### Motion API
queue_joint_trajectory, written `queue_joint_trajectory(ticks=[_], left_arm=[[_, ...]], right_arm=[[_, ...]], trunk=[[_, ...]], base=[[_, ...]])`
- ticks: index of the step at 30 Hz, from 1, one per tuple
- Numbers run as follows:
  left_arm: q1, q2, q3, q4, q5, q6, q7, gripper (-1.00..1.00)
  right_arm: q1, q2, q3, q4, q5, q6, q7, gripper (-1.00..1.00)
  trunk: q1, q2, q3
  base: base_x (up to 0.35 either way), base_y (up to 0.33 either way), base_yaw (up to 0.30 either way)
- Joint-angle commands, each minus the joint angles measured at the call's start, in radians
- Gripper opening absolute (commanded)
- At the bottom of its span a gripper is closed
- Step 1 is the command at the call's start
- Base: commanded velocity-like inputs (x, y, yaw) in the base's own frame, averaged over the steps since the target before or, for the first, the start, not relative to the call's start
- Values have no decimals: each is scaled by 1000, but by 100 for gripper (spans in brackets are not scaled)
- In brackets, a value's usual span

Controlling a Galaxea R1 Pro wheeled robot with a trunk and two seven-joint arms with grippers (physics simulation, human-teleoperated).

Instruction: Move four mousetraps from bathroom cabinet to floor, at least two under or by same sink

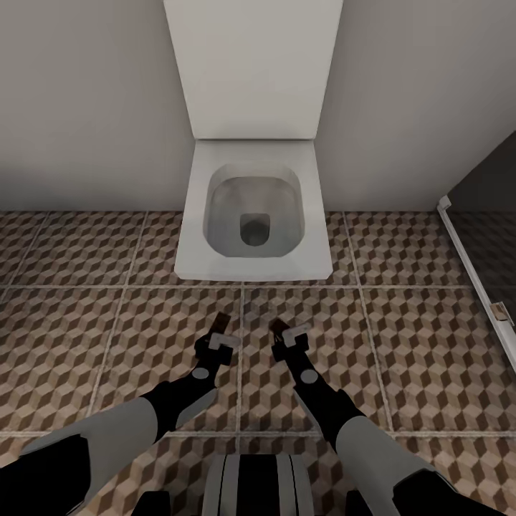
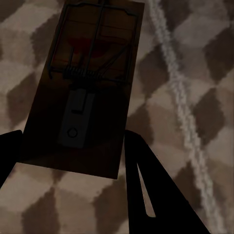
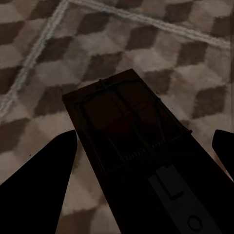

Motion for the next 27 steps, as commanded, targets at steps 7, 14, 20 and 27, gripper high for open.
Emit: queue_joint_trajectory(ticks=[7, 14, 20, 27], left_arm=[[-1, -3, -11, -4, 7, -2, 12, -100], [-1, -6, -11, -4, 7, 0, 12, -100], [-1, -6, -10, -5, 5, 0, 15, -100], [-1, -4, -6, -9, 5, 4, 18, -100]], right_arm=[[-1, -1, 4, -12, 9, -24, -9, -100], [-1, -2, 4, -14, 9, -27, -9, -100], [-1, -2, 4, -17, 9, -35, -9, -100], [-1, -3, 6, -39, 9, -55, -8, -100]], trunk=[[0, 0, -1], [0, 0, -1], [0, 0, -1], [0, 0, -1]], base=[[0, 0, 0], [0, 0, 0], [0, 0, 0], [0, 0, 0]])
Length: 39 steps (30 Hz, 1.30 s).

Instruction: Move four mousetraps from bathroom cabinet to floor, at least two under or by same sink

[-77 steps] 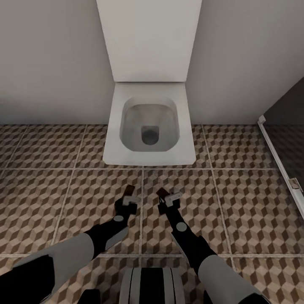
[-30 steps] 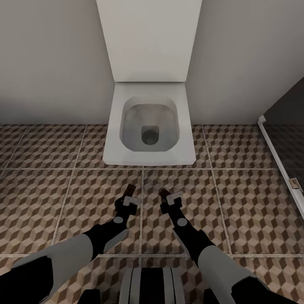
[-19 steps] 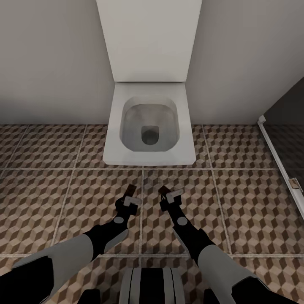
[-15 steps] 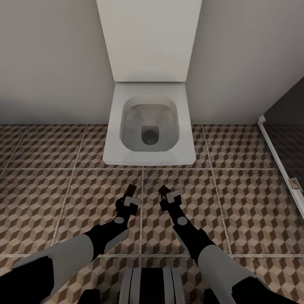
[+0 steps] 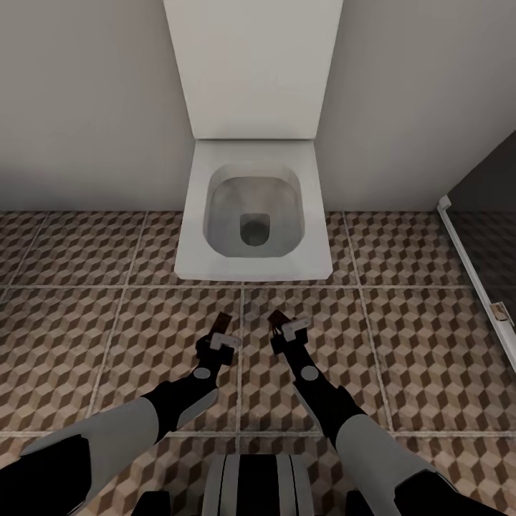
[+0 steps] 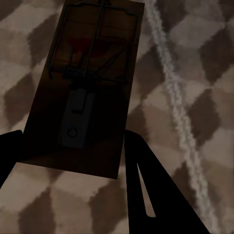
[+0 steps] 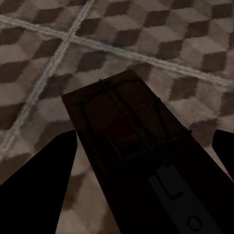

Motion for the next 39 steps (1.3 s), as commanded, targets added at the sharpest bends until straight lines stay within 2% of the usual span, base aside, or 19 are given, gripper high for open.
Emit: queue_joint_trajectory(ticks=[1, 10, 18, 34, 39], left_arm=[[-1, 1, -8, -1, 7, -4, 10, -100], [-1, 6, -8, 2, 7, -4, 10, -100], [-1, 5, -10, 1, 7, -3, 10, -100], [-1, 5, -10, -2, 7, -3, 10, -100], [-1, 4, -11, -3, 7, -3, 10, -100]], right_arm=[[0, 1, 4, -2, 10, -3, -9, -100], [0, 1, 5, -52, 10, -11, -11, -100], [0, 1, 7, -56, 9, -13, -9, -100], [0, 0, 8, -55, 9, -14, -7, -100], [0, 0, 8, -53, 9, -14, -7, -100]], trunk=[[0, 0, -1], [0, 0, -1], [0, 0, -1], [7, -4, -62], [7, -4, -62]], base=[[0, 0, 0], [0, 0, 0], [0, 0, 0], [0, 0, 0], [0, 0, 0]])
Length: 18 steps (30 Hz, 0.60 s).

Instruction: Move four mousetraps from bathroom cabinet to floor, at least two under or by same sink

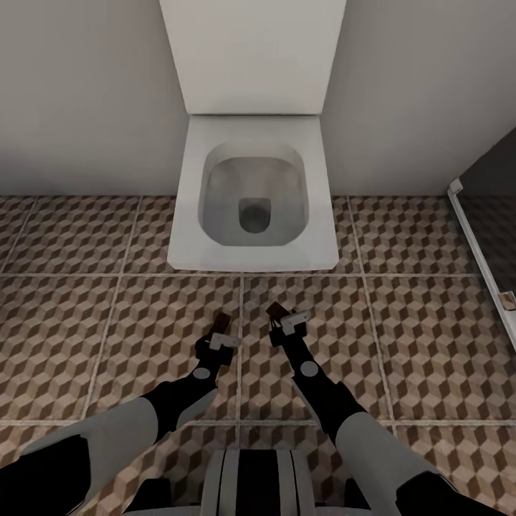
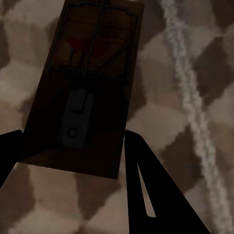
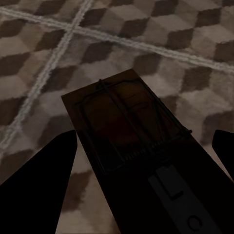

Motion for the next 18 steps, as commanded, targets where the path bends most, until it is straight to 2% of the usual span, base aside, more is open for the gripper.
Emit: queue_joint_trajectory(ticks=[1, 7, 14, 18], left_arm=[[-1, 1, -8, -2, 7, -4, 10, -100], [-1, 1, -9, -2, 7, -4, 10, -100], [-1, 0, -9, -2, 6, -4, 10, -100], [-1, -2, -9, -2, 6, -4, 10, -100]], right_arm=[[0, 0, 3, 2, 10, 0, -9, -100], [0, 0, 3, 8, 11, 0, -9, -100], [0, 0, 3, 13, 10, 0, -9, -100], [-1, 1, 3, 16, 10, 1, -9, -100]], trunk=[[0, 0, 0], [0, 0, 0], [3, -2, -28], [3, -2, -28]], base=[[0, 0, 0], [0, 0, 0], [0, 0, 0], [0, 0, 0]])
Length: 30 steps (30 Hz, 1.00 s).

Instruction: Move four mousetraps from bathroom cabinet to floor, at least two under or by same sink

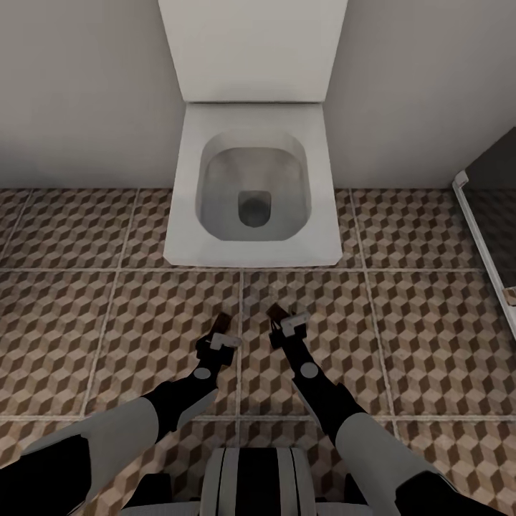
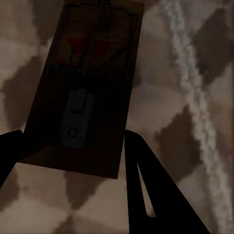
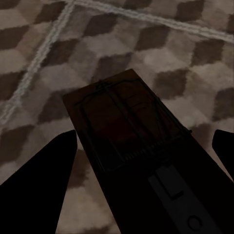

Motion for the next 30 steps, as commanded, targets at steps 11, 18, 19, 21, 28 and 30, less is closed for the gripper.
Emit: queue_joint_trajectory(ticks=[11, 18, 19, 21, 28, 30], left_arm=[[-2, 0, -8, -3, 6, -3, 10, -100], [-2, -1, -8, -3, 6, -3, 10, -100], [-2, -1, -8, -3, 6, -3, 10, -100], [-2, -1, -8, -3, 6, -2, 10, -100], [-1, -1, -8, -3, 6, -1, 10, -100], [-1, -1, -8, -3, 6, -1, 10, -100]], right_arm=[[-1, 1, 0, 89, 10, 5, -9, -100], [-1, 2, 0, 111, 10, 7, -9, -100], [-1, 2, 0, 114, 10, 8, -9, -100], [-1, 3, 0, 117, 10, 8, -9, -100], [-1, 6, 0, 126, 10, 8, -9, -100], [-1, 6, 0, 129, 10, 8, -9, -100]], trunk=[[0, 0, 0], [0, 0, 0], [0, 0, 0], [0, 0, 0], [0, 0, 0], [0, 0, 0]], base=[[0, 0, 0], [0, 0, 0], [0, 0, 0], [0, 0, 0], [0, 0, 0], [0, 0, 0]])
